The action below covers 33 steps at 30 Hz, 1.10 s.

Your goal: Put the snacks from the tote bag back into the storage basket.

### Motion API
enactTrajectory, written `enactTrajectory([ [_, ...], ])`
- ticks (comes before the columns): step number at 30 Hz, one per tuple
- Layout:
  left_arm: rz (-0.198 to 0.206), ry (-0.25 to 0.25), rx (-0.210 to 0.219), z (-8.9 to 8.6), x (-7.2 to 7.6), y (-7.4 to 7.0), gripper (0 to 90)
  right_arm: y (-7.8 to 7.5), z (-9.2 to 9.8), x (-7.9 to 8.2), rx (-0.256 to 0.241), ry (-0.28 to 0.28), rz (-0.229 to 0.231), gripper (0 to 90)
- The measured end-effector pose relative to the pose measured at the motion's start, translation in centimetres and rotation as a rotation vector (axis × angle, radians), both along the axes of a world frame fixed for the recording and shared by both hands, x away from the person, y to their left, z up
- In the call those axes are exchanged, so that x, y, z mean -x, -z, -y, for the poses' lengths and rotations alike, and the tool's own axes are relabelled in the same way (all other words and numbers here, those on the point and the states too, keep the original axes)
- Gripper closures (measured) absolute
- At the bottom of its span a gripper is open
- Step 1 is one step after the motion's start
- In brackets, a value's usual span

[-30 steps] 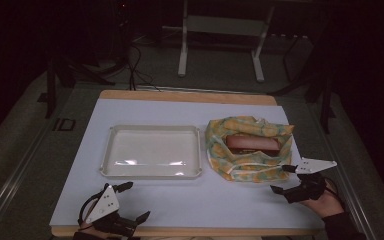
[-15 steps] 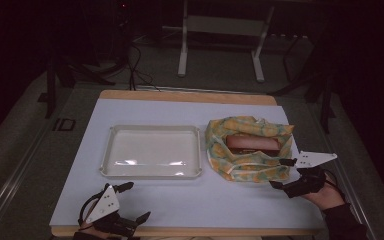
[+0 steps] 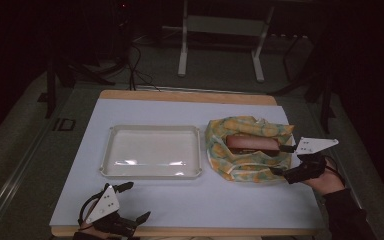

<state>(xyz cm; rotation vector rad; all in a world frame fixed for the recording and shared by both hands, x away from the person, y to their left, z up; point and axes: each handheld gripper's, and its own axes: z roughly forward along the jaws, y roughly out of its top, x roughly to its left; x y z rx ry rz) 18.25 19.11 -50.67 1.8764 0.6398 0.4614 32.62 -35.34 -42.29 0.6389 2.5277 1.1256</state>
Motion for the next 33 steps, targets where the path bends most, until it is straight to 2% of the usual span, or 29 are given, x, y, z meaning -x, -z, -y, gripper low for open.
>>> enactTrajectory([
  [5,0.0,-0.004,-0.001,0.0,0.0,0.0,0.0,-0.5,-0.3,-1.1,0.027,-0.013,0.008,15.2],
  [11,-0.002,-0.003,-0.001,0.0,0.0,0.0,0.0,-1.0,-0.7,-2.3,0.036,-0.027,0.016,17.4],
  [17,-0.002,0.002,-0.004,0.1,0.0,0.0,0.0,-1.0,-0.9,-3.3,0.054,-0.03,0.017,17.6],
  [20,-0.002,0.003,-0.005,0.1,0.1,0.0,0.0,-0.8,-1.0,-4.5,0.086,-0.04,0.019,21.2],
  [23,-0.001,0.002,-0.005,0.0,0.2,0.0,0.0,-0.7,-0.9,-5.2,0.092,-0.051,0.023,23.4],
  [28,-0.001,0.004,-0.008,0.0,0.4,0.0,0.0,-0.3,-0.8,-6.4,0.143,-0.075,0.058,26.3],
  [33,0.001,-0.003,-0.008,-0.2,0.6,0.0,0.0,0.2,-0.8,-7.7,0.188,-0.097,0.046,29.7],
])
